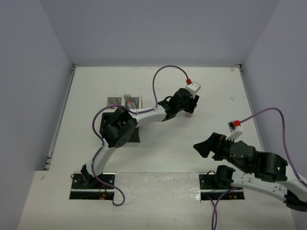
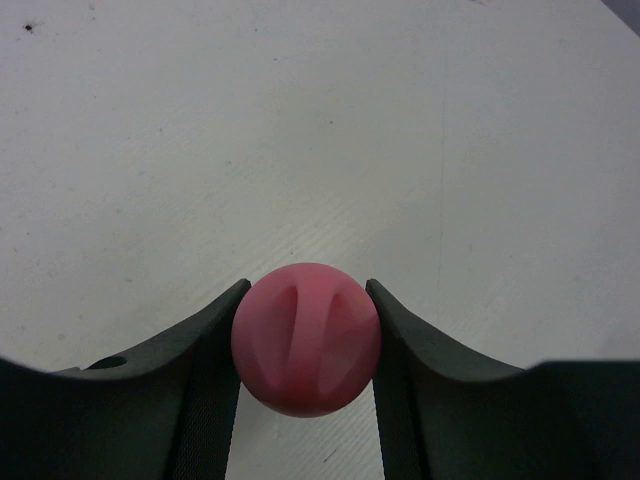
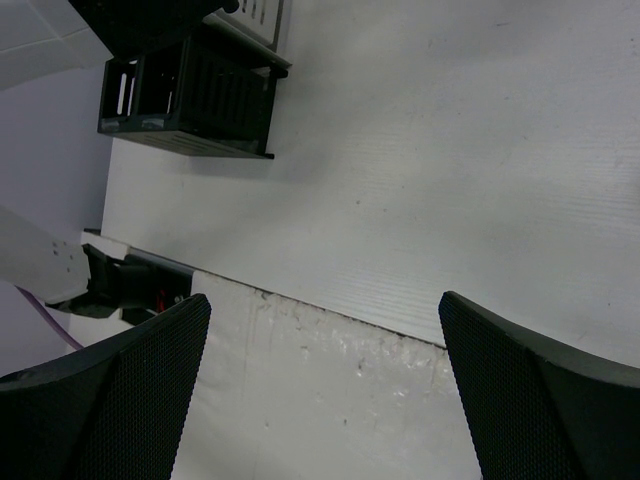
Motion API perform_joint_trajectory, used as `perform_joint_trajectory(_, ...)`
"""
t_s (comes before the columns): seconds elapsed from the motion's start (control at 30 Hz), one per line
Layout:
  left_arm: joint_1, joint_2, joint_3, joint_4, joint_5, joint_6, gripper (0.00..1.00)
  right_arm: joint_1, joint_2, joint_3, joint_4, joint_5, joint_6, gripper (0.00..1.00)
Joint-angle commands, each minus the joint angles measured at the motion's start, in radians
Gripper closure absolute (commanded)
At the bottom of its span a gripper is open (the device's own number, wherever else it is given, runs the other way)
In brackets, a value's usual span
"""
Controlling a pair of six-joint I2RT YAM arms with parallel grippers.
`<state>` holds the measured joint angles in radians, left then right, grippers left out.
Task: Sort the stationery into containers
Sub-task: Pick up the stationery from the center of the board.
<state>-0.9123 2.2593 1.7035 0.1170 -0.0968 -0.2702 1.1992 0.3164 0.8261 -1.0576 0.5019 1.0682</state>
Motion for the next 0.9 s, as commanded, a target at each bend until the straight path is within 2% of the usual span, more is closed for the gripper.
perform_joint_trajectory(0.0, -0.007, 0.0, 0.009, 0.061, -0.013, 0.0, 0.57, 0.002, 0.031, -0.007, 0.037, -0.011, -0.02, 0.01)
perform_joint_trajectory(0.17, -0.007, -0.014, 0.008, 0.057, -0.018, 0.017, 0.88, 0.002, 0.027, -0.008, 0.037, -0.011, -0.026, 0.01)
perform_joint_trajectory(0.3, -0.007, -0.033, 0.01, 0.049, -0.012, 0.023, 0.99, 0.002, 0.023, -0.011, 0.036, -0.007, -0.028, 0.01)
perform_joint_trajectory(0.43, -0.008, -0.096, 0.011, 0.01, 0.003, 0.023, 1.0, 0.002, 0.023, -0.012, 0.03, -0.005, -0.031, 0.01)
perform_joint_trajectory(0.6, -0.019, -0.273, 0.013, -0.093, -0.039, 0.042, 1.0, 0.002, 0.02, -0.012, 0.028, 0.004, -0.033, 0.01)
perform_joint_trajectory(0.7, -0.025, -0.415, -0.003, -0.196, -0.12, 0.037, 1.0, 0.002, 0.02, -0.015, 0.028, 0.009, -0.031, 0.01)
perform_joint_trajectory(0.87, -0.023, -0.715, -0.164, -0.438, -0.444, -0.074, 1.0, 0.001, 0.028, -0.017, 0.03, 0.029, -0.024, 0.01)
